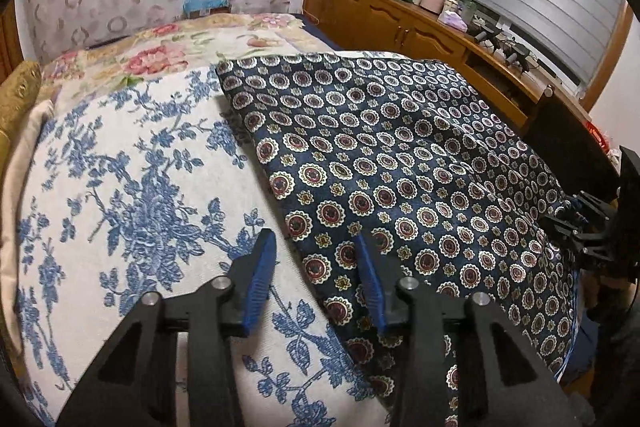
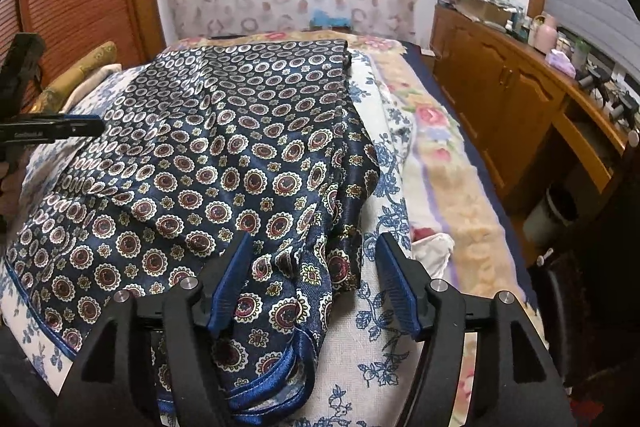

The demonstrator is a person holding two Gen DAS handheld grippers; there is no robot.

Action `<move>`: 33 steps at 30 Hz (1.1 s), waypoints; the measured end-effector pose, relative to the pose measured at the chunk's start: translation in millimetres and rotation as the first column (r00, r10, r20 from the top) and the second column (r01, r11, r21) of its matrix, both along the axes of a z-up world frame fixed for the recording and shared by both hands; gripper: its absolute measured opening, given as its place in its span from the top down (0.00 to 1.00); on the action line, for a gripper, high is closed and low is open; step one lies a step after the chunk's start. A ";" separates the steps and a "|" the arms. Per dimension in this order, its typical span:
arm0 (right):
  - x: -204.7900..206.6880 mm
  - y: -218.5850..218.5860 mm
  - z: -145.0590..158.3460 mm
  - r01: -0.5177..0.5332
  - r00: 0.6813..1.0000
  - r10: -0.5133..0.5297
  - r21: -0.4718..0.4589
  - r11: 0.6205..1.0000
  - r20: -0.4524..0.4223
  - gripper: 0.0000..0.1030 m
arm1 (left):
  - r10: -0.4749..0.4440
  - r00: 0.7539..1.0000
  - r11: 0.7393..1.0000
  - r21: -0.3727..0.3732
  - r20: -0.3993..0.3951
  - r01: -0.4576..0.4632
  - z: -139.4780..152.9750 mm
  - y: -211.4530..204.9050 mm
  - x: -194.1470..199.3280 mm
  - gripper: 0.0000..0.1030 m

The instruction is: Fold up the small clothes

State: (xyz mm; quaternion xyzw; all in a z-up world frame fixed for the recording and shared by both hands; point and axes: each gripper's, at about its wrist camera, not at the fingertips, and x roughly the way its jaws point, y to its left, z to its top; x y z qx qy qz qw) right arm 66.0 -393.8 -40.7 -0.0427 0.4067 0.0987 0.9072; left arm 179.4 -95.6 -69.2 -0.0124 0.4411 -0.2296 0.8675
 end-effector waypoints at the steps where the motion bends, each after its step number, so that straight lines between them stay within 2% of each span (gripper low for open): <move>1: -0.3 0.2 -0.1 0.000 1.000 0.000 0.000 1.000 0.001 0.36 | 0.003 1.000 1.000 -0.001 0.003 -0.003 -0.3 -1.2 -0.2 0.64; 10: 2.2 1.4 0.6 -0.007 1.000 0.007 0.000 1.000 -0.003 0.36 | -0.008 1.000 0.999 -0.041 -0.008 0.007 -0.4 -6.2 -3.5 0.64; 12: 2.3 1.3 0.5 -0.008 1.000 0.008 0.000 1.000 -0.003 0.36 | -0.010 1.000 0.999 -0.043 -0.005 0.009 -1.1 -7.1 -4.9 0.75; 13: 2.2 1.3 0.5 -0.008 1.000 0.008 0.000 1.000 -0.003 0.36 | -0.004 1.000 0.999 -0.039 -0.001 0.004 -1.5 -7.9 -5.6 0.76; 17: 2.7 2.2 0.4 -0.009 1.000 0.009 0.001 1.000 -0.004 0.36 | -0.003 1.000 0.998 -0.059 -0.005 0.003 -2.4 -5.3 -6.2 0.98; 18: 3.0 2.4 0.0 -0.009 1.000 0.009 0.001 1.000 -0.005 0.36 | -0.010 1.000 0.998 -0.058 -0.001 0.010 -1.9 -5.3 -7.0 1.00; 20: 3.3 2.6 -0.2 -0.010 1.000 0.010 0.004 1.000 -0.008 0.36 | -0.024 0.999 0.999 -0.047 0.024 0.025 2.8 -5.6 -11.4 1.00; 24: 9.9 4.6 4.6 -0.070 0.995 0.076 0.088 0.994 -0.064 0.35 | -0.017 0.996 0.998 -0.059 0.086 0.022 20.9 6.1 -19.1 1.00; 25: 12.5 7.1 6.0 -0.071 0.995 0.076 0.071 0.995 -0.071 0.35 | -0.011 0.996 0.998 -0.060 0.093 0.017 23.7 9.1 -19.3 1.00; 27: 15.3 12.0 7.7 -0.070 0.995 0.073 0.045 0.996 -0.065 0.35 | 0.001 0.995 0.998 -0.065 0.097 0.005 29.0 17.2 -18.1 1.00; 33: 13.0 33.8 17.8 -0.113 0.993 0.114 0.068 0.991 -0.020 0.35 | 0.068 0.994 0.997 -0.037 0.089 -0.065 33.3 55.1 -17.9 1.00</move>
